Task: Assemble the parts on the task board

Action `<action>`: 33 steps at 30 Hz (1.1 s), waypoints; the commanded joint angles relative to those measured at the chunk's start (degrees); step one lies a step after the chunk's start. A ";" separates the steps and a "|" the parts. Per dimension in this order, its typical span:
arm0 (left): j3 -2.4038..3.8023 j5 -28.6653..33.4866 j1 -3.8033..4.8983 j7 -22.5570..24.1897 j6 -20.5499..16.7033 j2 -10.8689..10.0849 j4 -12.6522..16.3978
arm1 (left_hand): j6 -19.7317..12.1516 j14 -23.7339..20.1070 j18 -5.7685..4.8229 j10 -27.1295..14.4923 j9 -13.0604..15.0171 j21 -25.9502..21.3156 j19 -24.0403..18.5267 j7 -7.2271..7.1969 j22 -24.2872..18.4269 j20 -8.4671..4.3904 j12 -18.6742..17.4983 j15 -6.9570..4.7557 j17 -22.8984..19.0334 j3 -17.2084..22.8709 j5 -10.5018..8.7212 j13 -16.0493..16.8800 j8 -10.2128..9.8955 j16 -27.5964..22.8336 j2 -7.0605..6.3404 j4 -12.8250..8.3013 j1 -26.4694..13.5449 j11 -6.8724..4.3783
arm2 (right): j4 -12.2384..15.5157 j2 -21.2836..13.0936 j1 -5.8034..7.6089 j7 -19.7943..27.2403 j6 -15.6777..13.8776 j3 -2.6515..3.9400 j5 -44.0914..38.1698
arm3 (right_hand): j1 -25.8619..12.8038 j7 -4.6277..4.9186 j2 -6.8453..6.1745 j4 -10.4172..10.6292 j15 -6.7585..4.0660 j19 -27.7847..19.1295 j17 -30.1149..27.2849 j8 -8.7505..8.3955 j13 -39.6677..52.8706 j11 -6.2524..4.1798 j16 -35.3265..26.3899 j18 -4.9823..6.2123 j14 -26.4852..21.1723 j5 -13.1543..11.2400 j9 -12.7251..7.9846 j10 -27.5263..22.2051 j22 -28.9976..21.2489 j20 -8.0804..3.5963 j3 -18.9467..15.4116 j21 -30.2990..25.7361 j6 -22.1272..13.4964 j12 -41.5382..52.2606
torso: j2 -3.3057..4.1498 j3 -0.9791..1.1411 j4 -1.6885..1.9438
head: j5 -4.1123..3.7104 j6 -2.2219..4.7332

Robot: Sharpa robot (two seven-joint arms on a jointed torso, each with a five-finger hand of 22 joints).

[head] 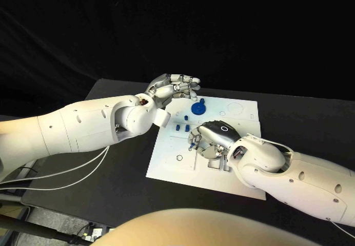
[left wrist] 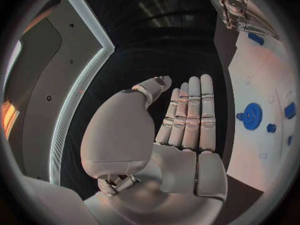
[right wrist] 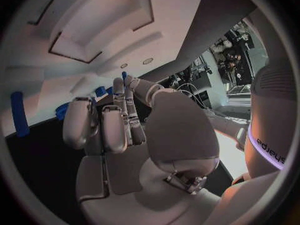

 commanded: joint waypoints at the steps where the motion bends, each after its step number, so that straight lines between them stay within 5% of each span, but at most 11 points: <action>1: 0.06 0.17 0.10 0.11 0.80 0.20 0.08 | -0.26 -0.50 -0.18 -0.44 -0.09 -0.22 -0.38 0.13 -0.06 0.05 -0.28 -0.01 0.09 -0.10 -0.04 -0.02 -0.36 -0.22 0.49 -0.13 -0.20 0.09 | -0.21 0.24 -0.19 0.83 1.18 -0.06 0.09 | -0.31 -0.05 0.45 0.28 -0.19 0.30 -0.06 0.12 -0.03 -0.31 0.15 -0.60 1.50 0.21 0.09 -0.27 4.32 -0.06 0.04 -0.08 0.31 -0.38 | -0.03 0.03 0.03 | 0.09 -0.10; 33: 0.06 -0.01 0.20 -0.39 0.98 0.24 0.02 | -0.31 -0.59 -0.17 -0.53 -0.10 -0.32 -0.43 0.16 -0.11 0.11 -0.30 0.03 0.17 -0.20 -0.05 -0.01 -0.41 -0.23 0.51 -0.08 -0.31 0.12 | -2.86 1.99 -0.81 0.64 3.85 -0.39 -0.51 | -0.41 -0.05 0.60 0.32 -0.17 0.30 0.05 0.08 -0.05 -0.30 0.22 -0.60 1.52 0.24 0.17 -0.29 4.37 -0.04 0.02 -0.08 0.18 -0.51 | 0.00 0.02 -0.01 | 0.34 -0.11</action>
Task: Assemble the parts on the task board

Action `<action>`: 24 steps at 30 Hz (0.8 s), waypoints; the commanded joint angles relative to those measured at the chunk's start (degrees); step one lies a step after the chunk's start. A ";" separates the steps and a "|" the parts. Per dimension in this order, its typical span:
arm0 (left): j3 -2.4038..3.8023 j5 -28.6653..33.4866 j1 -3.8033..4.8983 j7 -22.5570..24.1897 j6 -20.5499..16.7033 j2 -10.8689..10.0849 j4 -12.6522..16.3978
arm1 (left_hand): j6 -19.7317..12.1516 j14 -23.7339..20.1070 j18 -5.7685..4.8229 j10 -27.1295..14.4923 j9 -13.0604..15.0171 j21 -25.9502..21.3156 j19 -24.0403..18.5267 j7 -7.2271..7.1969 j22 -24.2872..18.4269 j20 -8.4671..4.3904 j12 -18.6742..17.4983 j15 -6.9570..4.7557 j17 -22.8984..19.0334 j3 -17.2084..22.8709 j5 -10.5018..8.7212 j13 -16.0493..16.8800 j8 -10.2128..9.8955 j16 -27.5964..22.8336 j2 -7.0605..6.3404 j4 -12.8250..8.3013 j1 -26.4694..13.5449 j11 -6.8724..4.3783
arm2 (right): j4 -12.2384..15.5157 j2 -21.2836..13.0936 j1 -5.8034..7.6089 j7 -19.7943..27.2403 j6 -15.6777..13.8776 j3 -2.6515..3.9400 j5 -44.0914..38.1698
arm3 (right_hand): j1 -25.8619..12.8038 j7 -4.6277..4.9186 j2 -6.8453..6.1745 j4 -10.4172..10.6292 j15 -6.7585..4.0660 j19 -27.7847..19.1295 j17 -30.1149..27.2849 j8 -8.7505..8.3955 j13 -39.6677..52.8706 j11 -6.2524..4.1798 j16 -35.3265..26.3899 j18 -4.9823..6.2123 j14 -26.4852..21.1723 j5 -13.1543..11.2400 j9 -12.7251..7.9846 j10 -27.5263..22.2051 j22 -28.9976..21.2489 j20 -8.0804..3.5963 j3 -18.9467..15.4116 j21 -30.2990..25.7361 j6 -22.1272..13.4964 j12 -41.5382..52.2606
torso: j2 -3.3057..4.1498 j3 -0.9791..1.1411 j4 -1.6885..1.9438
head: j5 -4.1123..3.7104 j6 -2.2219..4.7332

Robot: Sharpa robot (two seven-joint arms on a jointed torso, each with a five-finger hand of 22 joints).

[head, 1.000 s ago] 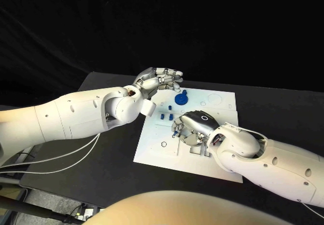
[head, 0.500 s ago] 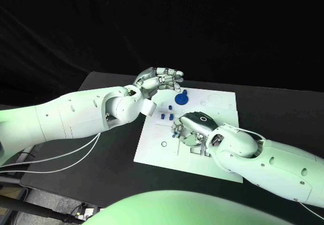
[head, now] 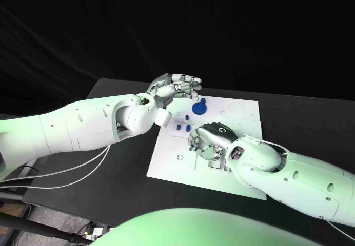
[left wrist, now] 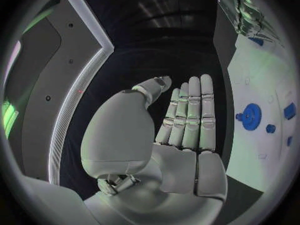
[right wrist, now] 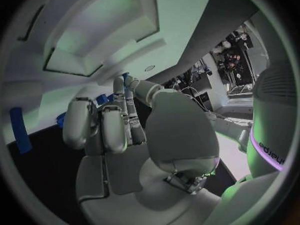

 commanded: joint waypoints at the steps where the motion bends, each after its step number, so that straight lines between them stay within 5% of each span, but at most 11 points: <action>1: 0.06 0.01 0.11 0.14 0.92 0.15 0.08 | -0.31 -0.38 -0.17 -0.33 -0.10 -0.33 -0.43 0.16 -0.05 0.11 -0.30 -0.18 0.05 -0.21 -0.05 -0.01 -0.19 -0.23 0.29 -0.08 -0.09 -0.08 | -0.20 0.21 -0.16 0.19 2.51 -0.19 -0.75 | -0.03 0.10 0.52 0.32 -0.17 0.30 0.04 0.17 -0.05 -0.16 0.22 -0.60 1.52 0.28 0.10 -0.13 4.39 -0.04 0.02 -0.08 0.39 -0.29 | -0.03 -0.03 0.00 | -0.03 0.01; 12: 0.06 -0.03 0.13 0.00 0.89 0.13 0.07 | -0.31 -0.38 -0.17 -0.33 -0.10 -0.33 -0.43 0.16 -0.05 0.11 -0.30 -0.18 0.05 -0.21 -0.05 -0.01 -0.19 -0.23 0.29 -0.08 -0.09 -0.08 | -0.11 0.49 -0.20 0.34 3.42 -0.38 -0.72 | -0.91 0.26 0.09 0.60 -0.01 -0.04 -0.22 -0.21 -0.15 0.06 0.10 -0.48 1.45 0.29 0.13 -0.59 4.15 0.06 -0.51 -0.70 -0.28 -0.80 | -0.06 -0.06 0.04 | -0.19 0.01; 18: 0.06 -0.04 0.13 -0.09 0.90 0.09 0.09 | -0.36 -0.48 -0.14 -0.42 -0.10 -0.42 -0.47 0.18 -0.09 0.15 -0.33 -0.17 0.13 -0.24 -0.03 0.01 -0.24 -0.24 0.35 -0.11 -0.06 -0.06 | -0.38 0.34 -0.20 -0.36 1.44 -0.45 -0.96 | -3.46 2.97 -2.32 1.53 2.14 -2.34 -3.48 -4.02 -1.91 2.76 -1.98 0.29 0.22 0.78 -1.33 -6.89 2.01 1.66 -0.66 -5.17 -5.52 -4.50 | -0.10 -0.06 -0.04 | -0.25 0.01; 24: 0.06 -0.06 0.14 -0.29 1.08 0.07 0.10 | -0.36 -0.52 -0.11 -0.44 -0.10 -0.45 -0.47 0.19 -0.10 0.16 -0.32 -0.17 0.17 -0.21 0.00 0.03 -0.26 -0.24 0.45 -0.16 0.03 -0.06 | 0.10 -0.67 -0.22 -0.80 -1.55 -0.47 -1.24 | -3.73 3.21 -3.38 1.43 2.78 -3.31 -5.03 -5.32 -2.76 3.41 -3.00 0.74 -0.65 0.90 -1.85 -9.90 1.09 2.46 -0.99 -7.17 -6.82 -5.05 | -0.06 0.00 0.06 | -0.39 0.01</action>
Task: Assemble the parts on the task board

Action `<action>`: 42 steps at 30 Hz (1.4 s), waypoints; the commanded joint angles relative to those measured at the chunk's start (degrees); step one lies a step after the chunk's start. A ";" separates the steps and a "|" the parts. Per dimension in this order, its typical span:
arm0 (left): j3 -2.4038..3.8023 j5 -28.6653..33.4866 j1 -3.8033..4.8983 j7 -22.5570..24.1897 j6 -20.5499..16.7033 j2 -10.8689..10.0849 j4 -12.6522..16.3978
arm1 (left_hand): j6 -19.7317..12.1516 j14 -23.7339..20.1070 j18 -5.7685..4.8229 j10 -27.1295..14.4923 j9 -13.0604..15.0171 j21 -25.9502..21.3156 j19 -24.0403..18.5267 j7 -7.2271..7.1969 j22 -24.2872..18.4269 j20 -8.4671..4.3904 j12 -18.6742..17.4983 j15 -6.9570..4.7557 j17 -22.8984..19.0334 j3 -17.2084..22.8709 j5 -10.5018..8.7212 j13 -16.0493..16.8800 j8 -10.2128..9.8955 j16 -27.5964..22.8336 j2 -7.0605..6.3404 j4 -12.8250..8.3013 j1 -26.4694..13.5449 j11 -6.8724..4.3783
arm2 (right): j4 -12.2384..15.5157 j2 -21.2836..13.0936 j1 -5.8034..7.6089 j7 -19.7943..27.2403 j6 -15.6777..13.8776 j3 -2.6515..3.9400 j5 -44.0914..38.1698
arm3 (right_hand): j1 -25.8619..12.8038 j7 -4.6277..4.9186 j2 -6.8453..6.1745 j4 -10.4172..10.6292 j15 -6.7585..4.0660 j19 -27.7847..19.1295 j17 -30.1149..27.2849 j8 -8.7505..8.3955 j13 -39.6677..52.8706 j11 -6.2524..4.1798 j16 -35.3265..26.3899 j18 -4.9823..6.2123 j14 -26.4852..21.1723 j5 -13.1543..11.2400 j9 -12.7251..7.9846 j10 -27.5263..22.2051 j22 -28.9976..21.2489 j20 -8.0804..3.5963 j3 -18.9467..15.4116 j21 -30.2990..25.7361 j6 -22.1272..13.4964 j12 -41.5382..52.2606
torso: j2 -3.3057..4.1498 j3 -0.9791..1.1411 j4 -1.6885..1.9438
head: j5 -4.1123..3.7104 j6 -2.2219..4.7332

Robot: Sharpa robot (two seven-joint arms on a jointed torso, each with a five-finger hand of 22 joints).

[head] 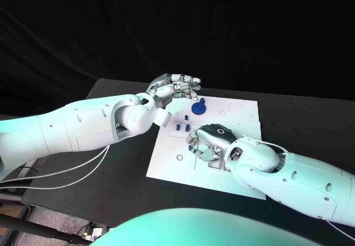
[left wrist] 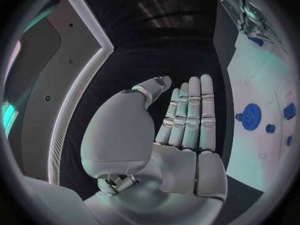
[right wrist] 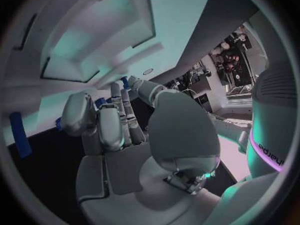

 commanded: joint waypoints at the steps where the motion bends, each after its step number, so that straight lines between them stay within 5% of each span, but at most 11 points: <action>1: 0.06 -0.04 0.09 0.02 1.07 0.07 0.11 | -0.35 -0.34 -0.08 -0.45 -0.05 -0.23 -0.26 0.18 -0.06 -0.04 -0.32 0.02 0.13 -0.15 0.04 0.04 -0.27 -0.25 0.58 -0.22 0.17 -0.07 | 0.38 -0.89 -0.14 -0.86 -2.29 -0.08 -1.06 | 0.06 -0.23 -0.76 0.05 0.20 -0.66 -0.59 -0.47 -0.05 -0.01 -0.47 0.86 -0.31 0.32 -0.16 -0.88 0.81 0.06 -0.30 -0.88 -0.64 0.00 | 0.03 0.05 0.07 | -0.11 0.01; 9: 0.06 -0.05 0.09 -0.14 1.16 -0.10 0.07 | -0.35 -0.36 -0.07 -0.47 -0.05 -0.23 -0.26 0.18 -0.05 -0.04 -0.32 0.02 0.15 -0.13 0.04 0.05 -0.28 -0.25 0.62 -0.26 0.22 -0.07 | 4.62 -5.32 0.67 -1.10 -3.90 0.51 -0.63 | 0.02 -0.41 -0.85 0.04 0.14 -0.52 -0.64 -0.37 -0.08 -0.12 -0.49 0.83 -0.38 0.35 -0.10 -1.03 0.98 0.10 -0.46 -0.63 -0.32 0.33 | -0.02 -0.02 -0.09 | -0.35 0.01; 14: 0.06 -0.05 0.08 -0.19 1.27 -0.17 0.07 | -0.35 -0.36 -0.07 -0.47 -0.05 -0.23 -0.26 0.18 -0.05 -0.04 -0.32 0.02 0.15 -0.13 0.04 0.05 -0.28 -0.25 0.62 -0.26 0.22 -0.07 | 7.14 -8.44 2.45 -1.68 -3.55 1.33 0.33 | -0.09 -0.45 -0.91 0.12 0.08 -0.38 -0.32 -0.35 -0.06 -0.19 -0.26 0.80 -0.24 0.36 -0.08 -0.89 1.11 0.09 -0.58 -0.41 -0.22 0.62 | -0.05 -0.02 -0.16 | -1.33 0.52; 18: 0.06 -0.05 0.08 -0.24 1.43 -0.18 0.08 | -0.35 -0.36 -0.07 -0.47 -0.05 -0.23 -0.26 0.18 -0.05 -0.04 -0.32 0.02 0.15 -0.13 0.04 0.05 -0.28 -0.25 0.62 -0.26 0.22 -0.07 | 7.14 -10.95 5.01 -2.99 0.54 2.13 1.69 | -0.67 -0.78 -1.78 0.32 -0.04 -0.85 -0.57 -1.30 -0.48 -0.38 -0.31 1.05 -0.19 0.42 -0.41 -2.35 0.54 -0.01 -1.55 -1.62 -1.58 0.84 | -0.11 -0.06 -0.12 | -2.54 1.40; 20: 0.05 -0.05 0.08 -0.25 1.46 -0.18 0.07 | -0.38 -0.41 -0.07 -0.51 -0.05 -0.25 -0.27 0.21 -0.06 -0.02 -0.32 0.03 0.20 -0.16 0.04 0.06 -0.31 -0.26 0.65 -0.28 0.23 -0.04 | 6.57 -11.53 5.85 -3.42 2.64 2.28 1.91 | -2.02 -1.29 -2.77 1.25 0.01 -1.72 -1.75 -2.51 -1.10 -0.31 -1.03 1.33 -0.75 2.33 -0.77 -4.65 -0.33 0.03 -3.98 -3.43 -3.46 0.83 | -0.07 -0.05 -0.02 | -2.84 1.60; 21: 0.05 -0.05 0.08 -0.26 1.47 -0.18 0.07 | -0.38 -0.41 -0.07 -0.51 -0.05 -0.25 -0.27 0.21 -0.06 -0.02 -0.32 0.03 0.20 -0.16 0.04 0.06 -0.31 -0.26 0.65 -0.28 0.23 -0.04 | 6.02 -11.88 6.35 -3.65 4.02 2.36 2.02 | -2.28 -1.22 -2.98 1.52 0.10 -1.90 -2.07 -2.71 -1.22 -0.27 -1.21 1.39 -0.93 2.77 -0.79 -5.09 -0.51 0.04 -4.84 -3.81 -3.70 0.98 | -0.10 -0.06 -0.01 | -2.93 1.66; 22: 0.05 -0.05 0.08 -0.26 1.47 -0.19 0.07 | -0.38 -0.41 -0.07 -0.51 -0.05 -0.25 -0.27 0.21 -0.06 -0.02 -0.32 0.03 0.20 -0.16 0.04 0.06 -0.31 -0.26 0.65 -0.28 0.23 -0.04 | 5.45 -12.17 6.73 -3.77 5.23 2.42 2.10 | -2.37 -0.20 -3.12 2.51 0.43 -2.56 -2.96 -3.95 -1.60 0.30 -1.69 1.47 -1.59 5.23 -1.03 -6.60 -1.13 0.50 -9.22 -5.23 -5.66 1.88 | -0.05 -0.04 0.03 | -2.98 1.71; 27: 0.05 -0.11 0.08 -0.27 1.54 -0.22 0.06 | -0.38 -0.41 -0.07 -0.51 -0.05 -0.25 -0.27 0.21 -0.06 -0.02 -0.32 0.03 0.20 -0.16 0.04 0.06 -0.31 -0.26 0.65 -0.28 0.23 -0.04 | 3.61 -12.82 7.54 -3.46 8.70 2.50 2.31 | 0.96 -0.06 -0.91 4.33 0.67 -2.95 -4.15 -4.46 -2.31 0.42 -1.99 1.83 -2.25 5.25 -0.68 -9.41 -1.89 0.66 -18.52 -7.16 -5.88 4.86 | 0.06 0.01 -0.06 | -2.97 1.91; 31: 0.05 -0.19 0.07 -0.26 1.57 -0.09 -0.10 | -0.38 -0.41 -0.07 -0.51 -0.05 -0.25 -0.27 0.21 -0.06 -0.02 -0.32 0.03 0.20 -0.16 0.04 0.06 -0.31 -0.26 0.65 -0.28 0.23 -0.04 | 2.47 -12.75 7.63 -2.79 10.08 2.37 2.46 | 2.43 -0.29 -0.08 4.29 0.52 -2.31 -4.11 -4.26 -2.39 0.24 -1.80 1.66 -1.98 5.21 -0.50 -9.30 -1.39 0.56 -19.20 -6.32 -5.23 5.92 | 0.08 0.11 -0.23 | -2.80 1.97; 42: 0.04 -0.26 0.06 -0.21 1.55 0.01 -0.22 | -0.38 -0.41 -0.07 -0.51 -0.05 -0.25 -0.27 0.21 -0.06 -0.02 -0.32 0.03 0.20 -0.16 0.04 0.06 -0.31 -0.26 0.65 -0.28 0.23 -0.04 | 1.57 -12.23 7.48 -1.85 12.28 1.96 2.93 | 4.39 -0.72 1.30 4.13 -0.16 -0.29 -2.94 -3.69 -2.56 -0.46 -0.93 1.12 -0.68 4.99 -0.25 -7.07 0.15 -0.03 -18.77 -3.55 -3.12 8.49 | 0.11 0.02 0.06 | -3.03 1.82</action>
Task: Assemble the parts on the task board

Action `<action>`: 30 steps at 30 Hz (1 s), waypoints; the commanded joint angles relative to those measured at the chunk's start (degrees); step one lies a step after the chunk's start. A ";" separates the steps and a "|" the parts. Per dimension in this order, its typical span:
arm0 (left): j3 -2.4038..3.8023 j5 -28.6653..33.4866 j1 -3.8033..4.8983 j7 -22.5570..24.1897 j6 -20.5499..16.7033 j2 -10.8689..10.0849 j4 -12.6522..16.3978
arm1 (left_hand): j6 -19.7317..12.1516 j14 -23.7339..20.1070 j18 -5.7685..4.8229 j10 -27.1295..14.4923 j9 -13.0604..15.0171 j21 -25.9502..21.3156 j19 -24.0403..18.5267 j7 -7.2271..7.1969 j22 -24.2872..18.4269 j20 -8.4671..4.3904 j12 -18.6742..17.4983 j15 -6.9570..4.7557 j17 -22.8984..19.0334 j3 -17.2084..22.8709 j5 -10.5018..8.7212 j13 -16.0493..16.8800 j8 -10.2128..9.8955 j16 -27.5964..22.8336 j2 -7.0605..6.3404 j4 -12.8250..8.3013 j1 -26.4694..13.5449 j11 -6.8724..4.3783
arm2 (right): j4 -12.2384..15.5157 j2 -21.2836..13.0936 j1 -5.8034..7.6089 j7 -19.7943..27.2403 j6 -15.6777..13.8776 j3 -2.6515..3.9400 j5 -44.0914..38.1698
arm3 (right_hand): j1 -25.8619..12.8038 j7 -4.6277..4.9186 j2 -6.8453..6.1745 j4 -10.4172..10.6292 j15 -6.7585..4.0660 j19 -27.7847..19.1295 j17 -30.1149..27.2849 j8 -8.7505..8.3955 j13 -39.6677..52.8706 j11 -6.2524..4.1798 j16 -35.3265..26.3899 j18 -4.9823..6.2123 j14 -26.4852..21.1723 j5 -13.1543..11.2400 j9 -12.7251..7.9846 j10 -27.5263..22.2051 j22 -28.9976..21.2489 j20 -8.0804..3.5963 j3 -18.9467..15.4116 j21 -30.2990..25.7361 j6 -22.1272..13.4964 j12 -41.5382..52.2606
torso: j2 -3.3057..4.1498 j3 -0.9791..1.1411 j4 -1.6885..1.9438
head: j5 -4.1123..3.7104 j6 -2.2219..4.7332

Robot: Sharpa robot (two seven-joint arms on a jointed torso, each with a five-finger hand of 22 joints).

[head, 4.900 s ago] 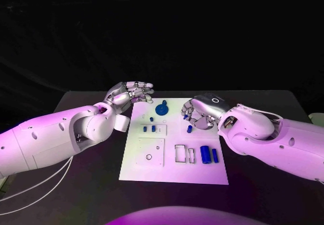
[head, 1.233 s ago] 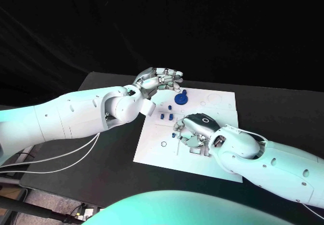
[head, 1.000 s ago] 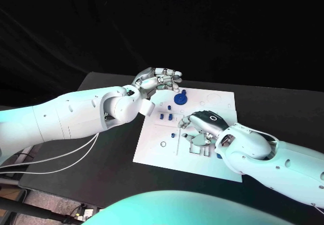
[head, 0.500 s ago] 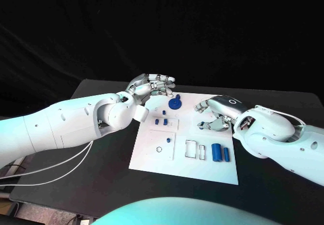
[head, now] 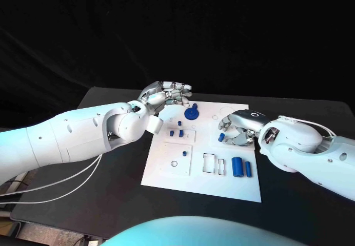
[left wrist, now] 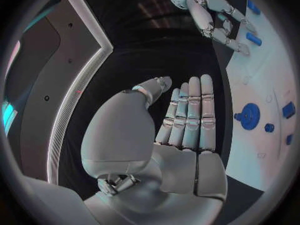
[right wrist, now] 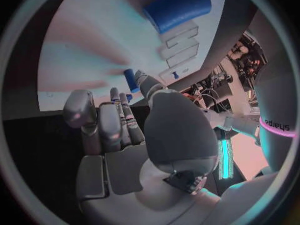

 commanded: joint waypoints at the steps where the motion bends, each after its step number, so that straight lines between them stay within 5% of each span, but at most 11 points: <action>1: 0.05 -0.20 0.06 0.32 0.99 0.09 0.07 | -0.38 -0.41 -0.07 -0.51 -0.06 -0.26 -0.27 0.21 -0.07 -0.01 -0.32 0.03 0.06 -0.16 0.04 0.06 -0.32 -0.26 0.41 -0.28 0.00 -0.04 | -0.16 0.22 -0.11 0.75 2.86 -0.09 0.28 | 0.79 -0.08 0.32 -0.17 -0.06 0.89 0.66 0.24 -0.15 -0.10 0.57 0.15 0.84 -0.19 0.06 1.39 0.55 -0.27 0.36 1.00 0.89 0.79 | 0.05 -0.03 0.07 | -0.06 -0.06; 7: 0.05 -0.20 0.06 0.31 1.00 0.06 0.09 | -0.38 -0.41 -0.07 -0.51 -0.06 -0.26 -0.27 0.21 -0.07 -0.01 -0.32 0.03 0.06 -0.16 0.04 0.06 -0.32 -0.26 0.41 -0.28 0.00 -0.04 | -0.38 0.64 -0.35 1.48 1.35 -0.23 1.31 | 2.01 -0.16 2.21 0.17 -0.49 3.03 1.74 0.78 -0.74 -0.45 1.17 -0.59 1.69 -3.45 -0.13 6.49 2.64 -0.71 5.46 4.64 5.00 1.23 | 0.03 -0.01 0.03 | -0.10 -0.18; 15: 0.05 -0.20 0.06 0.26 0.99 -0.01 0.09 | -0.38 -0.47 -0.06 -0.55 -0.06 -0.28 -0.27 0.22 -0.07 0.02 -0.31 0.06 0.16 -0.22 0.04 0.10 -0.35 -0.25 0.50 -0.32 0.02 -0.02 | -0.37 0.73 -0.52 1.96 -0.14 -0.27 1.90 | 1.63 -1.28 2.03 0.34 -1.43 4.63 3.86 1.85 -0.82 -1.68 2.63 -1.25 2.42 -4.88 0.19 12.45 4.87 -1.51 13.17 8.21 9.43 -0.74 | 0.03 -0.03 0.03 | -0.14 -0.32; 30: 0.05 -0.22 0.06 0.00 1.20 -0.02 -0.04 | -0.38 -0.47 -0.06 -0.55 -0.06 -0.28 -0.27 0.22 -0.07 0.02 -0.31 0.06 0.16 -0.22 0.04 0.10 -0.35 -0.25 0.50 -0.32 0.02 -0.02 | 0.59 0.25 -0.71 0.87 -5.51 -0.27 1.60 | 1.55 -1.90 2.85 -0.38 -1.92 5.50 5.20 2.95 -0.63 -2.29 3.53 -1.66 2.80 -5.54 1.15 14.86 6.21 -2.01 16.75 10.30 10.82 -2.20 | -0.04 -0.02 0.02 | -0.39 -0.47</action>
